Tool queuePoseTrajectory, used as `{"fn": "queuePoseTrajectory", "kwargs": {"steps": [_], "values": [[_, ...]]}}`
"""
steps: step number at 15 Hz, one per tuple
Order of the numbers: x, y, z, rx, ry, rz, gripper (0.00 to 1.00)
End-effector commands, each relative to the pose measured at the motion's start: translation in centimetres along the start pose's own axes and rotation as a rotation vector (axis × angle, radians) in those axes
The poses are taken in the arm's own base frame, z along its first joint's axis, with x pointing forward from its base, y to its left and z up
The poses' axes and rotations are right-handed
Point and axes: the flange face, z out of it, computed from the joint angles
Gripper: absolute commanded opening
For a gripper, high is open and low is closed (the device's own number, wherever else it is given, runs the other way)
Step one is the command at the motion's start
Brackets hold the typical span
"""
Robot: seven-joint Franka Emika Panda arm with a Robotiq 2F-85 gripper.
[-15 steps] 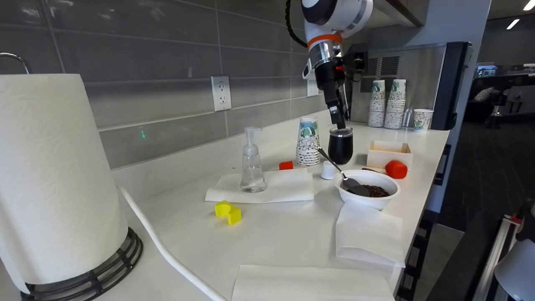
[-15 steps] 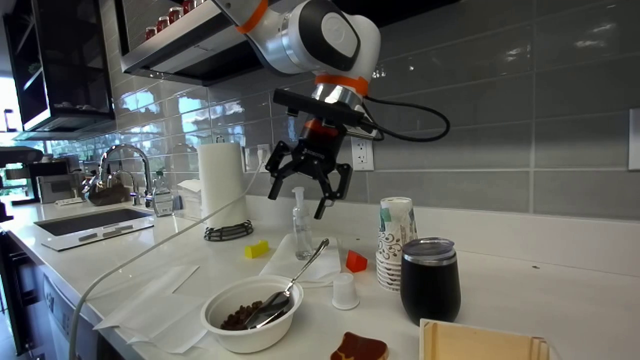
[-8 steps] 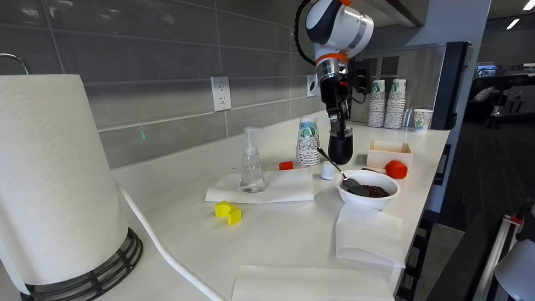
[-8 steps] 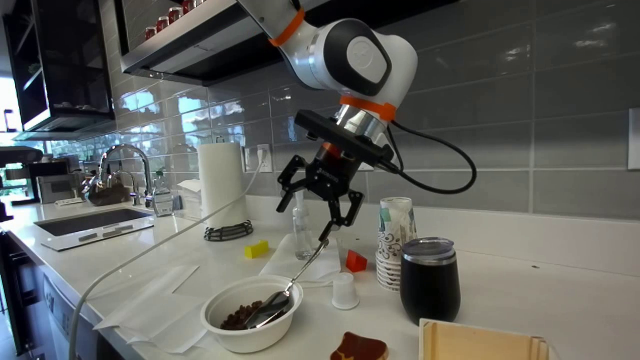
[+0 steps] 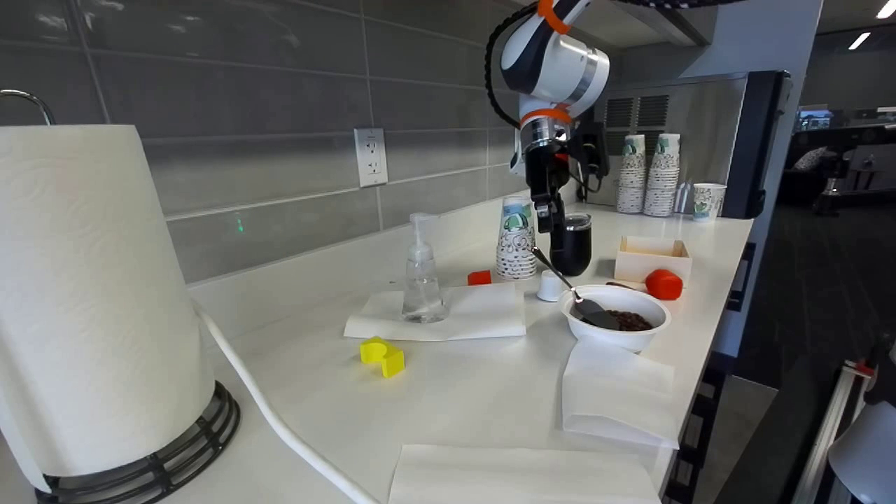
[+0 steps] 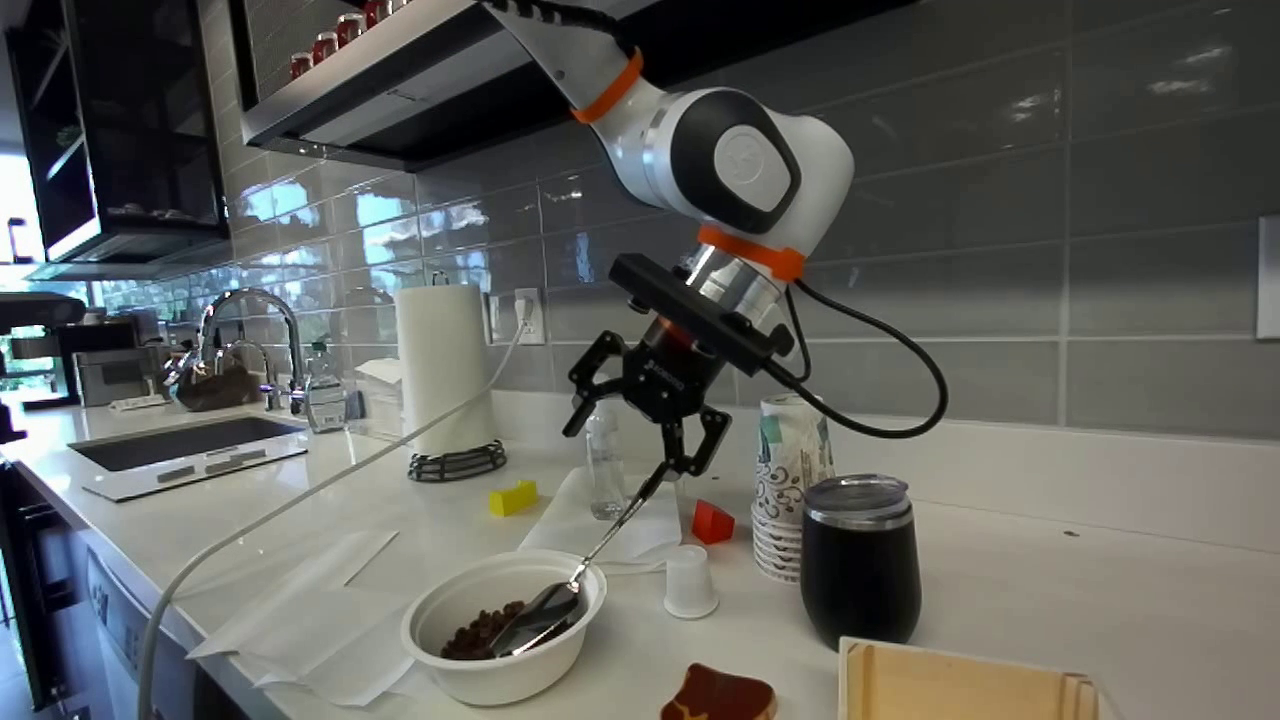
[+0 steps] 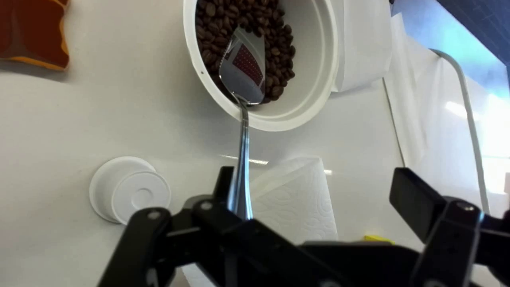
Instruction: Use the spatula to stir the contents in the bowl
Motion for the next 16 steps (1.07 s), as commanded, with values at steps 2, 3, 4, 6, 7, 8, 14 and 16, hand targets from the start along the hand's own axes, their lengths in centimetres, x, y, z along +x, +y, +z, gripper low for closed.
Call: {"fn": "queuePoseTrajectory", "kwargs": {"steps": [2, 3, 4, 6, 7, 8, 14, 16], "values": [[1.2, 1.4, 0.0, 0.047, 0.022, 0.004, 1.0], [1.3, 1.7, 0.2, 0.051, 0.023, 0.007, 1.0], [1.4, 1.8, 0.3, 0.055, 0.023, 0.008, 1.0], [1.6, 2.0, 0.6, 0.06, 0.02, 0.006, 1.0], [1.7, 2.1, 0.7, 0.062, 0.019, 0.006, 1.0], [1.7, 2.2, 0.8, 0.063, 0.018, 0.006, 1.0], [2.0, 2.4, 1.4, 0.065, 0.014, 0.011, 1.0], [2.2, 2.4, 1.6, 0.067, 0.012, 0.011, 1.0]]}}
